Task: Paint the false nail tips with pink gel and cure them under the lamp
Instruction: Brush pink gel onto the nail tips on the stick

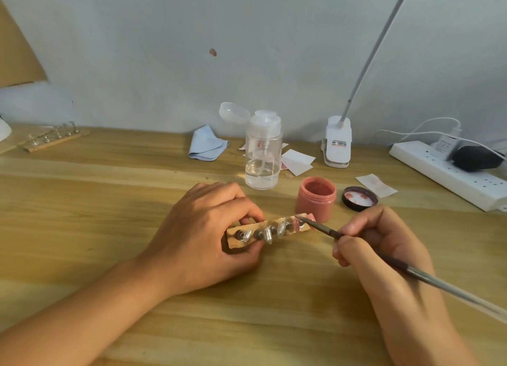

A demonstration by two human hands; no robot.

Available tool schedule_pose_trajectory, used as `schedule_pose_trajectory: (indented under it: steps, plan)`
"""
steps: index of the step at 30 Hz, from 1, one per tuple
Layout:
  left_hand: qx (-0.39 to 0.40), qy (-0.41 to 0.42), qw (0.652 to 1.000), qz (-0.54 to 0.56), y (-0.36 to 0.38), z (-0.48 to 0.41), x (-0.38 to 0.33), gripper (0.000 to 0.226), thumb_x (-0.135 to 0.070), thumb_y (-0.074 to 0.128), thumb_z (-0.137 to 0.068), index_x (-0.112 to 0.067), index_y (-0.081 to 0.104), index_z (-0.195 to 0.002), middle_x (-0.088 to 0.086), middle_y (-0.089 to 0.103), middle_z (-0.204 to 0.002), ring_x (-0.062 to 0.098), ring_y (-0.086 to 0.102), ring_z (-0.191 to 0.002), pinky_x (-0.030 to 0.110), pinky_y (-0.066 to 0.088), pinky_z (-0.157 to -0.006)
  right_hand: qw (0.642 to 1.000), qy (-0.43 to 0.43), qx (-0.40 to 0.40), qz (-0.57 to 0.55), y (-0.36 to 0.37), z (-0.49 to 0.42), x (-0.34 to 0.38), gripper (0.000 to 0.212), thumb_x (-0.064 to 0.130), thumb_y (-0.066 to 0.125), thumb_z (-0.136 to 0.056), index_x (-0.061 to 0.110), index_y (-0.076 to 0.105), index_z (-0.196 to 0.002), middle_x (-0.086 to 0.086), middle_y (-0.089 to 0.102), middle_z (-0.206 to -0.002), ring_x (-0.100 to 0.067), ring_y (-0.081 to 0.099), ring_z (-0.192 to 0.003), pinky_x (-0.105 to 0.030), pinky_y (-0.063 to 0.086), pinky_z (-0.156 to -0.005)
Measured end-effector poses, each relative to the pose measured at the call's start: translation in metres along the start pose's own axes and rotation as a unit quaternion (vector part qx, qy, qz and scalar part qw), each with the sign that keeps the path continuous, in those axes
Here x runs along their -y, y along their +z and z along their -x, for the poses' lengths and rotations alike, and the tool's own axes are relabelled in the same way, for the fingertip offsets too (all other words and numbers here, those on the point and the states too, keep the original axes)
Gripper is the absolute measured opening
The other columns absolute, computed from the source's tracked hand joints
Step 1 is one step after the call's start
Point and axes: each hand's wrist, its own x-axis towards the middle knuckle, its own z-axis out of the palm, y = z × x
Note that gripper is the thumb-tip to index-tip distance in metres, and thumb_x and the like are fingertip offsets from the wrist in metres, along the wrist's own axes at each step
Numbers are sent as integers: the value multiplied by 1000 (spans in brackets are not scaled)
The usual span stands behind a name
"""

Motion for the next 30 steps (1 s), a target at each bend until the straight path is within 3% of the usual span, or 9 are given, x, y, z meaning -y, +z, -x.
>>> schedule_pose_trajectory:
  steps: [3,5,7,11,16,19,21,26,30]
  plan:
    - [2,-1,1000,0,0,0,0,20,-38,69,-73,-26,72,-89,-16,52,-80,-6,39,-75,23,39,-78,1000,-8,11,14,-2,-1,0,13,7,63,-61,15,55,-66,-23,57,-62,-19,48,-54,-26,41,-54]
    - [1,-7,1000,2,1,0,1,20,-39,68,-73,-27,71,-89,-17,52,-80,-6,40,-74,22,39,-79,1000,-20,-19,4,-8,-3,-4,29,-10,70,-71,12,53,-63,-15,57,-55,-18,49,-53,-22,41,-50]
    - [2,-18,1000,7,1,0,2,19,-41,67,-73,-29,71,-88,-18,52,-79,-5,43,-74,20,39,-78,999,-20,-40,-17,-11,-3,-6,35,-18,59,-78,13,52,-62,-8,57,-53,-17,49,-51,-19,40,-47]
    - [18,-41,999,17,1,0,5,20,-46,65,-74,-34,70,-88,-21,53,-79,-1,50,-79,19,38,-79,999,-44,12,-25,-4,1,-2,14,2,62,-68,12,52,-66,-6,58,-54,-15,48,-50,-18,38,-46]
    - [54,-82,993,58,3,-3,10,25,-51,65,-74,-36,71,-93,-20,61,-83,3,57,-85,28,46,-79,992,-100,-34,-65,-7,4,-1,21,-6,68,-83,8,54,-79,2,58,-56,-7,46,-51,-13,36,-47]
    - [57,-78,993,74,2,-4,12,20,-39,76,-77,-36,73,-96,-21,63,-85,4,58,-86,31,47,-79,983,-168,-58,-41,-8,1,6,14,8,72,-84,12,60,-88,2,70,-77,-4,60,-65,-14,48,-63]
    - [51,-61,994,69,1,-5,12,20,-43,72,-80,-37,72,-99,-25,64,-91,-1,58,-91,30,46,-84,982,-182,-56,-10,-11,-3,9,6,13,66,-89,13,65,-95,-3,72,-86,-9,66,-76,-16,51,-73]
    - [27,-39,998,50,-1,-3,9,29,-45,58,-81,-38,69,-107,-30,65,-104,-6,56,-101,30,41,-93,985,-155,-73,-17,-20,-12,0,20,0,47,-98,9,64,-92,-8,64,-68,-11,54,-64,-16,46,-63]
    - [24,-31,998,40,-1,-2,8,31,-42,60,-81,-38,69,-109,-29,65,-106,-4,58,-102,31,40,-95,988,-128,-79,-41,-19,-15,-6,9,4,51,-97,11,53,-94,-8,67,-71,-6,57,-63,-15,45,-61]
